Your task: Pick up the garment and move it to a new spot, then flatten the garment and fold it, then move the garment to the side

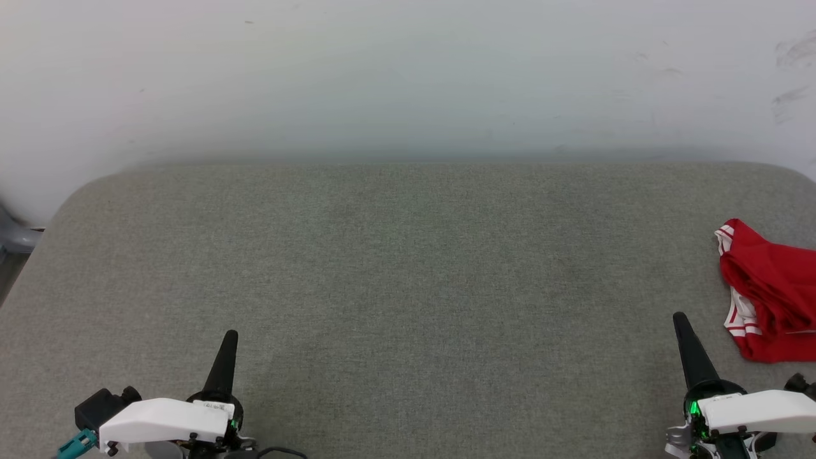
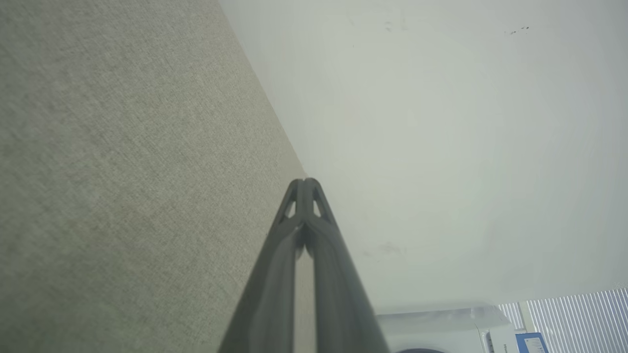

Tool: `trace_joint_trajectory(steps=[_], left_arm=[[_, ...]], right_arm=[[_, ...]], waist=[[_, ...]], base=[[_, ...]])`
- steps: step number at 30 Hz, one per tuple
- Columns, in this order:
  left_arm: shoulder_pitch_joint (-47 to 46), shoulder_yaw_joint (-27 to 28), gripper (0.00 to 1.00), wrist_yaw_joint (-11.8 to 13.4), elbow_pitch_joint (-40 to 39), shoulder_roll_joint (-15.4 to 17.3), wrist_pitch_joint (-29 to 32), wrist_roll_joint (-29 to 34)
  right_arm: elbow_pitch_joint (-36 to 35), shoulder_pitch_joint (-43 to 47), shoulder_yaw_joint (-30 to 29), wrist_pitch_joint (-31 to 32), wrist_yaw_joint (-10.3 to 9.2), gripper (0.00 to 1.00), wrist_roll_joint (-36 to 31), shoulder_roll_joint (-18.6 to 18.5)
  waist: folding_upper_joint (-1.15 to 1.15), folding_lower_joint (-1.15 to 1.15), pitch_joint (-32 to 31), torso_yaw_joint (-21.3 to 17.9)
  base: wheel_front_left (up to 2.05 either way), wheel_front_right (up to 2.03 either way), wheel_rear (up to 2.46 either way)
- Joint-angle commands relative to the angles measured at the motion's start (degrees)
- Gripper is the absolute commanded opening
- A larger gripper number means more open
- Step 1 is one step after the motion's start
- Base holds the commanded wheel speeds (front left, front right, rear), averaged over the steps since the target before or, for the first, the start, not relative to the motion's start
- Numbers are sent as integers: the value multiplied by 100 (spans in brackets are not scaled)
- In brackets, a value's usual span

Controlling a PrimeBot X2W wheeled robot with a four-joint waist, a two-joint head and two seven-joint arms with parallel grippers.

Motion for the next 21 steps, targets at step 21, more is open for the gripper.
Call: trace_joint_trajectory(steps=[21], left_arm=[[-323, 144, 0, -157, 80, -20, 306, -1203]], right_arm=[[115, -347, -59, 321, -1, 0, 1160, -22]], waist=[[0, 0, 67, -31]], base=[[0, 0, 0]])
